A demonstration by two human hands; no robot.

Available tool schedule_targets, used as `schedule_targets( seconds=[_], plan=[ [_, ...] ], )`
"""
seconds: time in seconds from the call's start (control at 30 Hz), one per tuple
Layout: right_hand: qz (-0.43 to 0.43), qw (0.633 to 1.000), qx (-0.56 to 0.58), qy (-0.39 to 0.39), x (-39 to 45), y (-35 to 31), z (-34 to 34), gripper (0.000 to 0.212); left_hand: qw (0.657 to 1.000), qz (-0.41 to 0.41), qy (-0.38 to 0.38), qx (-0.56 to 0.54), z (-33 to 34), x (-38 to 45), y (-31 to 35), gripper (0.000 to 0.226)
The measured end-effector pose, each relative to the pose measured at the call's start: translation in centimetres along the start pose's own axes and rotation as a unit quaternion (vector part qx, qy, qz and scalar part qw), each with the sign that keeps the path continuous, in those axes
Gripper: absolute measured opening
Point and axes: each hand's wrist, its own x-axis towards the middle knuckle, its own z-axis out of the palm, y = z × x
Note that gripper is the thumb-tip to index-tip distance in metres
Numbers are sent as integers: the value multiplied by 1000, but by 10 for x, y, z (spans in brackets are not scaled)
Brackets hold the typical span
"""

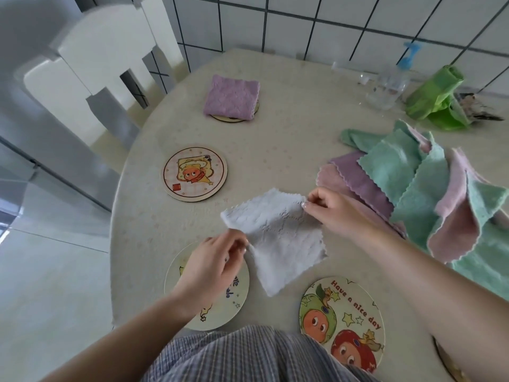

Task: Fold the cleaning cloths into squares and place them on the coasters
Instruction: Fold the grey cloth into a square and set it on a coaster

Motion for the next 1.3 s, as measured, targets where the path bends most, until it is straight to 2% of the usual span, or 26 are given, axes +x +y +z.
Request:
schedule_targets(
  seconds=[0.1,0.2,0.27,0.4,0.47,0.63,0.77,0.87,0.97,1.1,1.2,1.3],
  plan=[
    [34,998,54,-17,-12,2,7,14,984,-112,9,-138,2,3,6,13],
    [81,991,103,-17,-22,9,22,10,928,-228,17,-293,6,7,9,15],
    [95,984,149,2,-27,13,31,7,906,-262,4,-333,7,8,10,14],
    [104,979,173,-18,-35,12,38,44,907,-251,-41,-336,2,19,15,40],
    [92,985,143,-26,-35,7,36,51,915,-242,-59,-317,-2,30,13,48],
    [14,989,150,8,-30,-6,26,53,918,-216,-65,-326,-12,56,4,55],
    [82,990,111,-14,-23,6,42,56,932,-223,-137,-252,-2,64,-15,58],
    [129,987,98,-17,-23,20,58,56,932,-219,-150,-247,6,61,-21,50],
    [136,980,144,-7,-29,28,60,59,929,-260,-127,-231,7,54,-24,54],
    [137,975,172,-15,-49,31,55,62,899,-324,-92,-279,6,35,-29,56],
    [138,978,150,-42,-67,38,57,63,892,-336,-116,-279,6,16,-27,52],
    [112,984,130,-53,-75,41,64,66,910,-299,-159,-238,8,5,-24,50]
  ],
)
